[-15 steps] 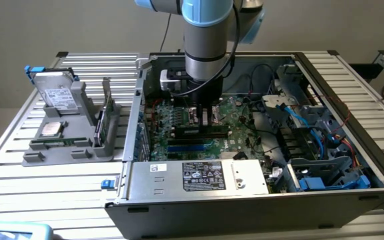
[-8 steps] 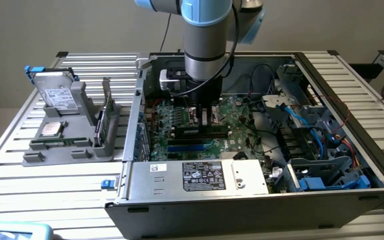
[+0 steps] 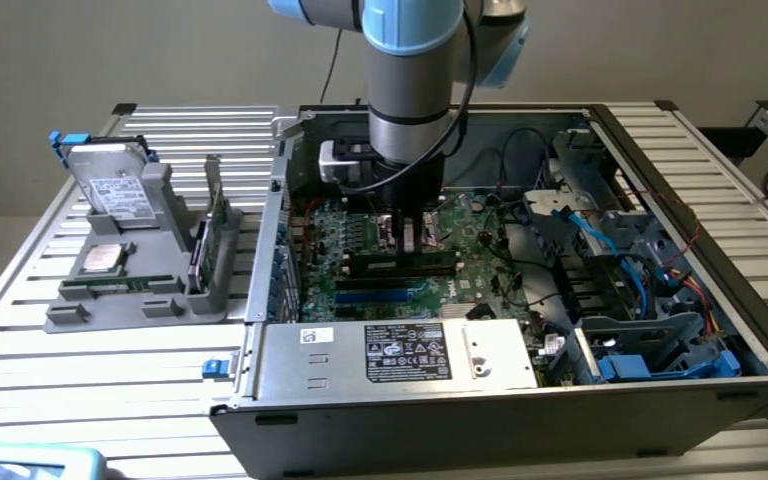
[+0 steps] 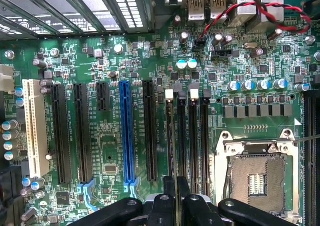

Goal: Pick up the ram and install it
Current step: 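Insert the ram into the slot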

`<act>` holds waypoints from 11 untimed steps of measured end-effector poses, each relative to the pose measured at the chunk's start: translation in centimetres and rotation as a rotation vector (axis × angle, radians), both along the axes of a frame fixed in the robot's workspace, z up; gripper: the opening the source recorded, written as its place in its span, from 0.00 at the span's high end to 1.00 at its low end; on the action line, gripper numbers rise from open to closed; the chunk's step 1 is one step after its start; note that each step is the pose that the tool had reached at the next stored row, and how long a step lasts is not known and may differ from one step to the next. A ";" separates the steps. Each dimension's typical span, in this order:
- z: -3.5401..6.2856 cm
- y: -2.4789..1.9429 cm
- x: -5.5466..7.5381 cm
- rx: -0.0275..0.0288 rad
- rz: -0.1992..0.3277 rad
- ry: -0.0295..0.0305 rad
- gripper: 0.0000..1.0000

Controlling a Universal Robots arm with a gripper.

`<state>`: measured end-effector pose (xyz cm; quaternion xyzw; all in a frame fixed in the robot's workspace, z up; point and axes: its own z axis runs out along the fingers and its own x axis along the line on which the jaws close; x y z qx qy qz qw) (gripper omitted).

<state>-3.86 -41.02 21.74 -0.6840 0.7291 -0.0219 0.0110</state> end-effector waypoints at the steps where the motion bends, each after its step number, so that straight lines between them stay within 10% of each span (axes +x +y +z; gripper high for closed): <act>1: 0.00 0.00 0.0 0.0000 0.000 0.0000 0.85; 11: -0.02 0.01 -0.1 -0.0050 -0.015 0.0000 0.85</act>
